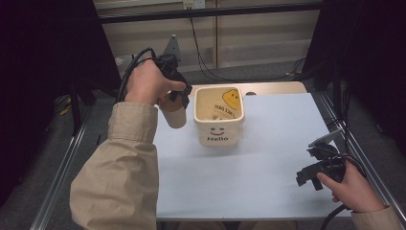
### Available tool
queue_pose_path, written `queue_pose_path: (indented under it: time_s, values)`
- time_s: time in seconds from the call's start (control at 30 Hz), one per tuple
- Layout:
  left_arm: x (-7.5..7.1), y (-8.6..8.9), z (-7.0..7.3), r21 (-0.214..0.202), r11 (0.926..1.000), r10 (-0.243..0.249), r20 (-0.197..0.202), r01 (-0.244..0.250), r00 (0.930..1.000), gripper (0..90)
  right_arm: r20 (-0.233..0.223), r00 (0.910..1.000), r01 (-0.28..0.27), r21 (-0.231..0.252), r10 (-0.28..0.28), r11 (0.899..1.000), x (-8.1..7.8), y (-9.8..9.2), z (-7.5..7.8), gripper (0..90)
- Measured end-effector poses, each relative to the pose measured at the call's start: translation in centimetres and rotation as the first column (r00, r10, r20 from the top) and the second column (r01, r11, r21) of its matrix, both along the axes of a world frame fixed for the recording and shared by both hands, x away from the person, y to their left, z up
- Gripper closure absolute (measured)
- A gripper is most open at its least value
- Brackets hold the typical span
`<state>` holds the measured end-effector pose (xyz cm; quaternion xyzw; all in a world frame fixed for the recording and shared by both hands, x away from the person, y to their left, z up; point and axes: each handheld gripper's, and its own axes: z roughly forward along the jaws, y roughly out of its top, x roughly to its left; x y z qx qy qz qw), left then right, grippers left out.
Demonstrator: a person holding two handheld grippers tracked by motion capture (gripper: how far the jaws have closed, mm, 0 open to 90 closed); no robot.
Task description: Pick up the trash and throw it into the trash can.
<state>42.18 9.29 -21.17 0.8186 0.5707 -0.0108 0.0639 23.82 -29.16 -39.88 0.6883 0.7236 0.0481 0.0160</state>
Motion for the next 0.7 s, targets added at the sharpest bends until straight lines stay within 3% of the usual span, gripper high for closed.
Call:
queue_pose_path:
  time_s: [0.37, 0.4, 0.5, 0.6, 0.7]
  values:
    - [1.1, 0.2, 2.2, -0.007, 0.9999, 0.015, 0.004, -0.015, 0.9999, 22.4, -0.005, 1.0000, -0.003, 0.003, 0.003, 1.000, 0.0, 0.0, 0.0, 5.1]
    - [1.2, 0.1, 2.2, -0.030, 0.9992, 0.027, -0.004, -0.027, 0.9996, 22.4, 0.005, 1.0000, 0.003, 0.007, -0.003, 1.000, 0.0, -0.1, -0.1, 5.0]
    - [1.6, 0.2, 2.5, -0.021, 0.9995, 0.023, -0.018, -0.023, 0.9996, 22.4, -0.001, 1.0000, 0.004, 0.003, -0.004, 1.000, 0.0, -0.1, 0.0, 5.0]
    - [1.8, 0.0, 3.2, 0.001, 0.9992, 0.039, -0.002, -0.039, 0.9992, 22.4, 0.004, 1.0000, 0.005, 0.004, -0.005, 1.000, 0.0, -0.2, -0.1, 5.0]
    - [2.0, -0.2, 4.1, -0.013, 0.9994, 0.033, 0.004, -0.033, 0.9994, 22.5, -0.005, 1.0000, 0.001, 0.007, -0.001, 1.000, 0.0, -0.2, 0.0, 5.1]
